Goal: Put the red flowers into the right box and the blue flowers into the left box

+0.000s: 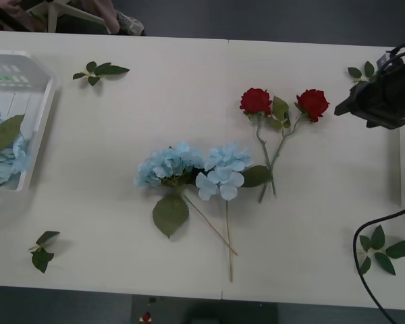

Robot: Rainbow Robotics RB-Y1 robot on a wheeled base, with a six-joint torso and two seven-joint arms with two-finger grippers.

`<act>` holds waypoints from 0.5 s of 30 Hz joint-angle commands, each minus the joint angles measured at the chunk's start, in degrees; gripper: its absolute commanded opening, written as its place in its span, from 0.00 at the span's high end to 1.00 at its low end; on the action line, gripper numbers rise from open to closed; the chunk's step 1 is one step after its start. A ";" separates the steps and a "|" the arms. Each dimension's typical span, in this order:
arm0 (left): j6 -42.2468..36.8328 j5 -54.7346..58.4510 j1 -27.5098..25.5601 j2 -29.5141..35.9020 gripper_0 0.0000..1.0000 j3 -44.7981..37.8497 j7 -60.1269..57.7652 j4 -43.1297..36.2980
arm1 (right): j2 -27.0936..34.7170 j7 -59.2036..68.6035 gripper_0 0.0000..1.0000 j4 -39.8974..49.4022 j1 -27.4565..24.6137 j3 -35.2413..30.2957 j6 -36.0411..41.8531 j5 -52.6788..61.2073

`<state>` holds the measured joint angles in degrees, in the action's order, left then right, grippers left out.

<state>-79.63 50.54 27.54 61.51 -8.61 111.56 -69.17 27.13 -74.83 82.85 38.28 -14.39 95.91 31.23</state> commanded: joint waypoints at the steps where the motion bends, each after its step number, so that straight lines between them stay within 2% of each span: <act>1: -2.28 4.22 0.41 2.21 0.14 -3.17 2.78 -0.97 | -2.61 5.31 0.23 2.67 0.57 1.56 -1.16 -1.96; 8: -12.39 15.82 0.50 3.70 0.12 -8.80 1.64 -4.57 | -9.20 8.29 0.22 2.58 0.48 5.60 -5.12 -9.79; 13: -13.62 18.54 0.50 1.68 0.00 -8.36 -9.87 -11.95 | -12.28 9.17 0.22 0.74 0.57 6.04 -7.40 -14.09; 15: -13.00 17.84 0.41 -0.16 0.00 -7.65 -15.15 -15.29 | -12.71 9.52 0.23 -0.76 0.48 6.66 -9.07 -14.97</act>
<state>-93.47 68.89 27.54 61.53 -17.09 106.67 -79.57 14.52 -67.73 82.85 38.27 -7.76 88.42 17.31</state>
